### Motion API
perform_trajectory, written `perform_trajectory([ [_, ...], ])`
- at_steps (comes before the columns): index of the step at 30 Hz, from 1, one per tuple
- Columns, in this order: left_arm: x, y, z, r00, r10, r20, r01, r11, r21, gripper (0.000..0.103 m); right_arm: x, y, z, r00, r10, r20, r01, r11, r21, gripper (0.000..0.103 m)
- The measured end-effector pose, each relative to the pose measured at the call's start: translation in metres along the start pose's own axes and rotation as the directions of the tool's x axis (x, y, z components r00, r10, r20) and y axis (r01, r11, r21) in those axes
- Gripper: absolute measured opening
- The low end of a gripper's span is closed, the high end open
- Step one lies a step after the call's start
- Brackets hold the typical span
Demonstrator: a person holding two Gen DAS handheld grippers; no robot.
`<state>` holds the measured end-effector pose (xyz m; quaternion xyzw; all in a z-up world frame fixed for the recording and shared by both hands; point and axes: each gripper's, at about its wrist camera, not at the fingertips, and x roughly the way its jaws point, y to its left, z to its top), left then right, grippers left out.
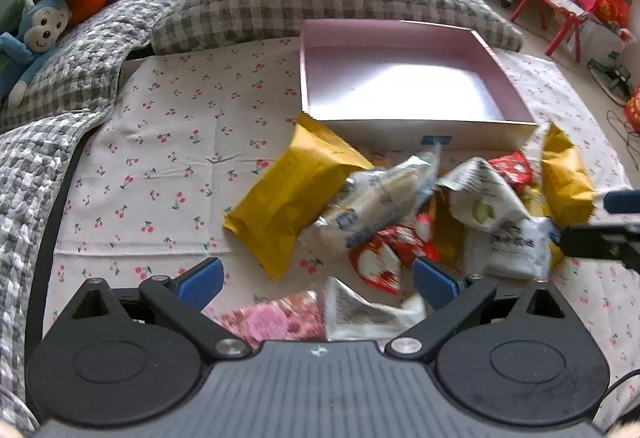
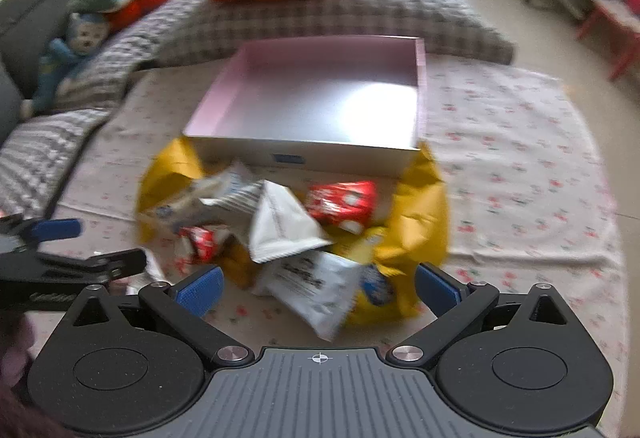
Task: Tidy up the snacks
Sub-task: 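Grasp the yellow snack packet with the left gripper while the right grasps a white triangular packet, then carry both held packets over the white box and lower them inside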
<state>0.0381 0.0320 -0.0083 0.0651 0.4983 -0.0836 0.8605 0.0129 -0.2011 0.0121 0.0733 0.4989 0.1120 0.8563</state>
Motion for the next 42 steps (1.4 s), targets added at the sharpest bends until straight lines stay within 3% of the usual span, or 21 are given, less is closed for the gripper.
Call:
perform_trajectory([
  [2,0.008,0.006,0.005,1.000,0.007,-0.006,-0.007,1.000,0.000,0.095,0.010,-0.002,0.006,0.994,0.102,-0.031,-0.102,0.995,0.004,0.100],
  [5,0.016,0.015,0.010,0.999,-0.014,0.040,0.013,1.000,0.010,0.090,0.023,-0.001,0.012,0.989,0.144,-0.027,-0.145,0.989,-0.025,0.096],
  [9,0.023,0.028,0.008,0.986,-0.101,0.135,0.096,0.994,0.042,0.088,0.032,-0.008,0.009,0.977,0.202,0.074,-0.200,0.979,-0.037,0.096],
  [14,0.036,0.043,0.012,0.969,-0.193,0.153,0.185,0.981,0.062,0.078,0.045,-0.015,0.014,0.957,0.280,0.081,-0.278,0.960,-0.037,0.086],
  [18,0.047,0.049,0.019,0.956,-0.259,0.135,0.250,0.965,0.078,0.068,0.058,-0.021,0.015,0.938,0.335,0.088,-0.336,0.942,-0.003,0.065],
  [23,0.058,0.053,0.020,0.943,-0.307,0.128,0.290,0.948,0.132,0.064,0.073,-0.022,0.017,0.938,0.338,0.080,-0.339,0.941,0.000,0.052],
  [26,0.063,0.059,0.016,0.941,-0.316,0.119,0.300,0.944,0.139,0.063,0.081,-0.022,0.016,0.936,0.344,0.077,-0.345,0.939,-0.007,0.052],
  [31,0.072,0.060,0.011,0.953,-0.291,0.084,0.279,0.952,0.129,0.061,0.083,-0.020,0.014,0.928,0.363,0.078,-0.361,0.932,-0.039,0.055],
  [35,0.073,0.065,0.012,0.945,-0.322,0.066,0.318,0.946,0.063,0.047,0.087,-0.022,0.018,0.920,0.386,0.076,-0.387,0.922,-0.002,0.063],
  [37,0.073,0.067,0.011,0.945,-0.321,0.066,0.319,0.947,0.036,0.045,0.091,-0.025,0.018,0.909,0.411,0.076,-0.413,0.910,0.027,0.068],
  [42,0.070,0.067,0.010,0.953,-0.292,0.079,0.293,0.956,0.002,0.041,0.101,-0.025,0.019,0.919,0.389,0.064,-0.391,0.919,0.043,0.067],
])
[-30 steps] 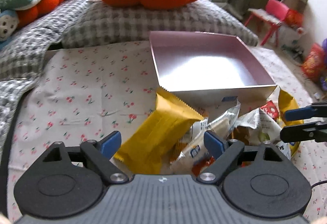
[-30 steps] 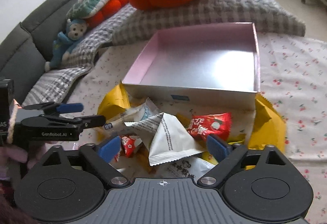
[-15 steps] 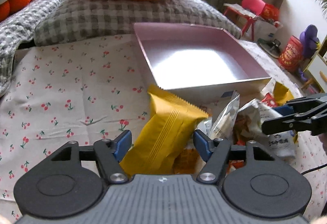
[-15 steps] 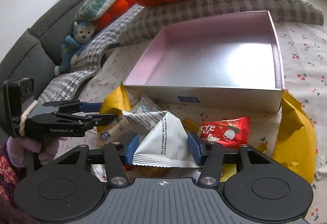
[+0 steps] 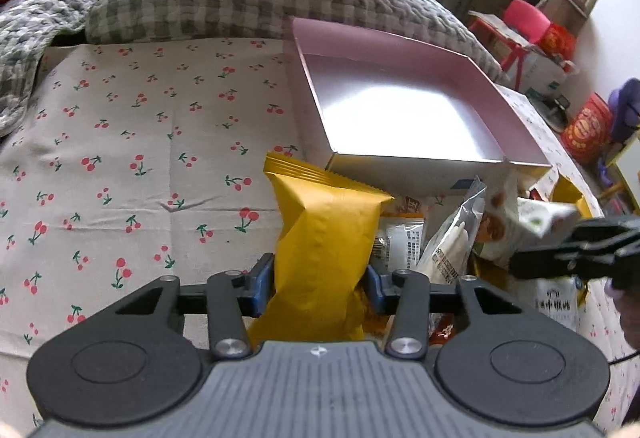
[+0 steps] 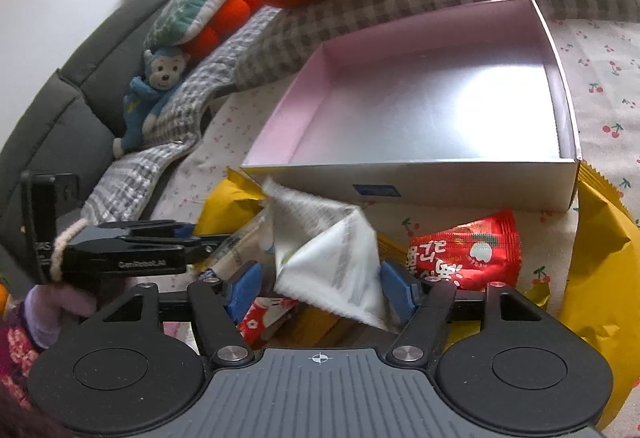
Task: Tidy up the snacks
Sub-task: 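Carry both held packets over the white box and lower them inside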
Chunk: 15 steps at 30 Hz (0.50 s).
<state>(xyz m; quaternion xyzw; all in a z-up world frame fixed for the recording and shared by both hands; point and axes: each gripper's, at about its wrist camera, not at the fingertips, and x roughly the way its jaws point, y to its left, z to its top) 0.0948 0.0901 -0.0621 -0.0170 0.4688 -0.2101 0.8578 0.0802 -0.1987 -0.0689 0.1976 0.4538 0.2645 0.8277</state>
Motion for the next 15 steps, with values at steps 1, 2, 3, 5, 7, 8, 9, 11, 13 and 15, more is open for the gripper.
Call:
perform_trajectory([
  [1,0.001,0.000,0.002,1.000,0.008,0.003,-0.008,1.000,-0.011,0.041,0.002,0.000,-0.001,1.000,-0.003,-0.008,0.003,1.000,0.001,0.064],
  [2,0.001,0.000,0.003,1.000,0.017,0.003,-0.017,1.000,-0.025,0.040,0.005,0.001,-0.001,1.000,-0.009,-0.011,0.009,1.000,-0.001,0.061],
  [3,0.001,0.001,0.003,1.000,0.023,0.004,-0.023,0.999,-0.035,0.040,0.006,0.003,-0.002,1.000,-0.025,-0.008,0.025,1.000,-0.006,0.053],
  [5,-0.001,0.002,0.003,0.999,0.037,0.008,-0.036,0.998,-0.054,0.040,0.007,0.002,0.000,0.999,-0.045,-0.008,0.045,0.999,-0.002,0.038],
  [7,-0.004,0.002,0.003,0.999,0.047,0.012,-0.046,0.996,-0.071,0.039,0.006,-0.001,0.001,0.999,-0.054,0.001,0.054,0.998,0.019,0.027],
  [8,-0.006,0.003,0.003,0.999,0.052,0.017,-0.050,0.996,-0.078,0.039,0.005,-0.002,0.002,0.999,-0.053,0.006,0.053,0.998,0.021,0.026],
  [9,-0.007,0.003,0.003,0.998,0.055,0.020,-0.053,0.995,-0.081,0.039,0.004,-0.002,0.002,0.998,-0.056,0.011,0.056,0.998,0.019,0.025],
  [11,-0.010,0.003,0.002,0.998,0.056,0.022,-0.054,0.995,-0.085,0.039,0.003,0.000,0.001,0.998,-0.062,0.015,0.062,0.998,0.003,0.025],
  [13,-0.011,0.003,0.002,0.998,0.058,0.015,-0.057,0.994,-0.088,0.039,0.002,0.002,0.000,0.997,-0.070,0.018,0.071,0.997,-0.020,0.028],
  [15,-0.010,0.001,0.003,0.998,0.065,0.009,-0.064,0.994,-0.088,0.039,0.003,0.005,0.000,0.997,-0.077,0.013,0.078,0.997,-0.021,0.030],
])
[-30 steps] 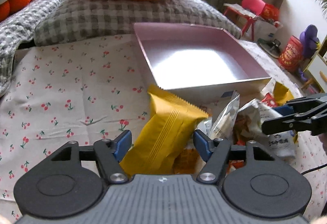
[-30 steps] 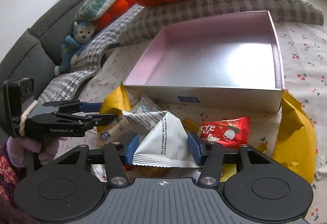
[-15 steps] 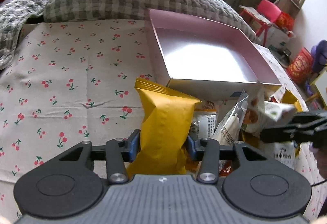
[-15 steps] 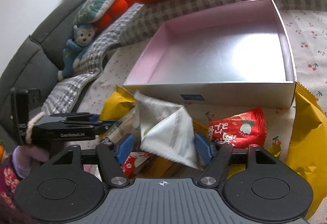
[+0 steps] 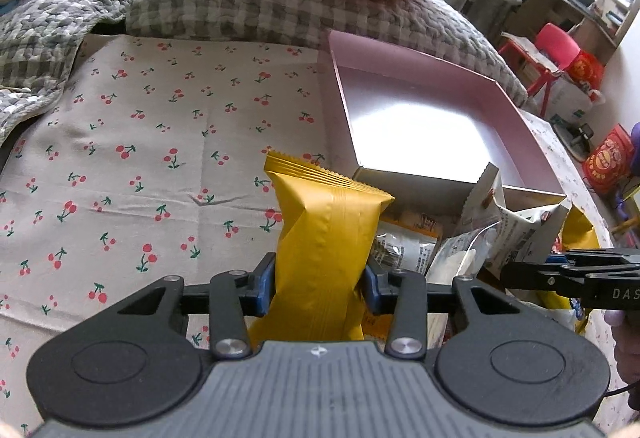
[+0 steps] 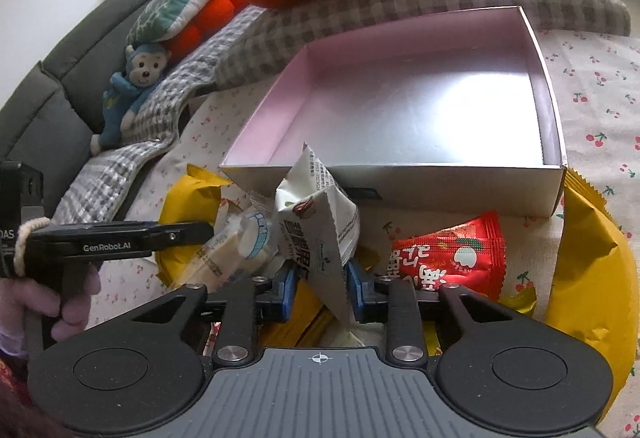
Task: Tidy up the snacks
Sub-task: 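Carry both held packets over the white box and lower them inside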
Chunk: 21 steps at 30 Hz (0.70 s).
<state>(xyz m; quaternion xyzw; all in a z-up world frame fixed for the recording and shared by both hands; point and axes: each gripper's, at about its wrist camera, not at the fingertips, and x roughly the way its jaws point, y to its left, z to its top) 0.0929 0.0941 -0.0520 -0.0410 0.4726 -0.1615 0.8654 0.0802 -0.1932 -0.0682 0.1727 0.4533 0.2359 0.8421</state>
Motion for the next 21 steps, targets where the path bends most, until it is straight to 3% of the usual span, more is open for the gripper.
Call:
perform_trajectory([
  [8,0.001,-0.005,0.003,0.999,0.030,-0.016,-0.030,0.999,-0.013,0.039,0.007,0.006,0.012,0.999,-0.029,0.031,0.028,0.999,0.019,0.049],
  [11,0.000,-0.008,0.005,0.999,0.037,-0.014,-0.037,0.999,-0.013,0.039,0.012,0.008,0.015,0.998,-0.044,0.047,0.043,0.999,0.027,0.049],
  [17,-0.011,-0.010,0.014,1.000,0.027,0.014,-0.027,1.000,-0.015,0.039,0.014,0.015,0.015,0.995,-0.081,0.064,0.081,0.997,-0.009,0.036],
  [21,-0.020,-0.010,0.019,0.999,0.025,0.044,-0.023,0.999,-0.025,0.039,0.005,0.013,0.016,0.995,-0.059,0.078,0.058,0.998,0.015,0.033],
])
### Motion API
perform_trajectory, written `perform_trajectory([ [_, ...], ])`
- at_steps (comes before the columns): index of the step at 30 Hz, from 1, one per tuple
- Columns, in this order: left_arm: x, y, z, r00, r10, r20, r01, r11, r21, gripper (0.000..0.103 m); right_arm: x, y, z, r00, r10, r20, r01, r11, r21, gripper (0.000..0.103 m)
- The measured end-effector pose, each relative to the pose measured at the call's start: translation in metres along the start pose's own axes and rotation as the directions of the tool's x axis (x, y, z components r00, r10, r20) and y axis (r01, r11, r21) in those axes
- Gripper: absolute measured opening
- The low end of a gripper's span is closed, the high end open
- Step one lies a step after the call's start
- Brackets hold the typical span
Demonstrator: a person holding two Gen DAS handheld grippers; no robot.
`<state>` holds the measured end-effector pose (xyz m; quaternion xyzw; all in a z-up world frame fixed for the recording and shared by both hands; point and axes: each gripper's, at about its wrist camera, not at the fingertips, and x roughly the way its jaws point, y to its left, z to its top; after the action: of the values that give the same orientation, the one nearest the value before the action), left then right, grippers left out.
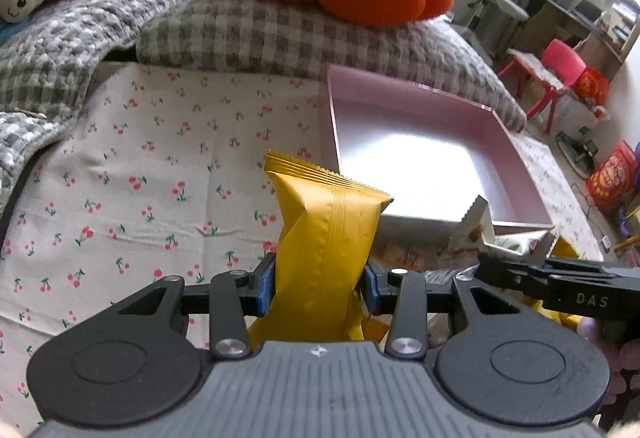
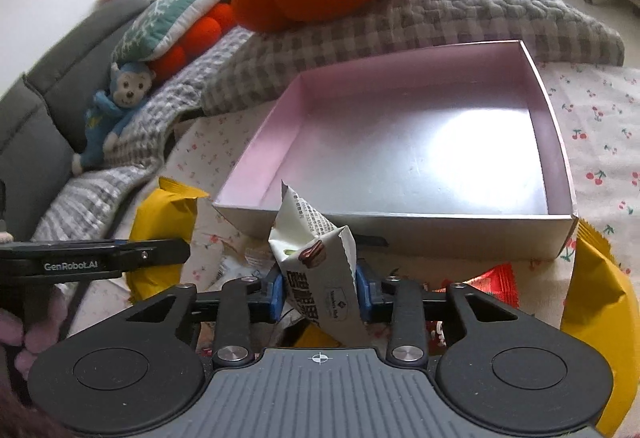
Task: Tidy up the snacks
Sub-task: 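Carry both held packets over the white box and lower them inside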
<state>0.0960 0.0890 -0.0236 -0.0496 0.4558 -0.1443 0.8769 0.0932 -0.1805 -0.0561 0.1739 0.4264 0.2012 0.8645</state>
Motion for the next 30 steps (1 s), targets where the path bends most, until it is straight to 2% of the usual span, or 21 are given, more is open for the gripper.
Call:
perform_trajectory([
  [6,-0.010,-0.005,0.011,0.999,-0.012,0.053,0.013,1.000,-0.024,0.038,-0.022,-0.001,0.006,0.998,0.043,0.035,-0.044,0.998,0.033,0.033],
  [10,-0.010,-0.015,0.019,0.995,-0.029,0.099,0.032,0.999,-0.030,0.038,-0.041,-0.002,0.016,0.995,0.037,0.092,-0.040,0.999,0.031,0.033],
  [15,0.001,-0.031,0.031,0.980,-0.094,0.173,0.101,0.994,-0.031,0.038,-0.058,-0.021,0.035,0.985,-0.016,0.172,0.003,0.997,0.078,0.033],
  [18,0.013,-0.042,0.037,0.974,-0.106,0.200,0.112,0.994,-0.016,0.038,-0.058,-0.038,0.042,0.980,-0.063,0.189,0.040,0.992,0.120,0.033],
  [24,0.046,-0.063,0.049,0.978,-0.068,0.199,0.060,0.997,0.048,0.038,-0.045,-0.066,0.049,0.980,-0.116,0.164,0.090,0.983,0.161,0.034],
  [30,0.071,-0.062,0.046,0.983,-0.024,0.183,0.012,0.998,0.063,0.038,-0.027,-0.071,0.051,0.981,-0.148,0.125,0.135,0.985,0.112,0.034],
])
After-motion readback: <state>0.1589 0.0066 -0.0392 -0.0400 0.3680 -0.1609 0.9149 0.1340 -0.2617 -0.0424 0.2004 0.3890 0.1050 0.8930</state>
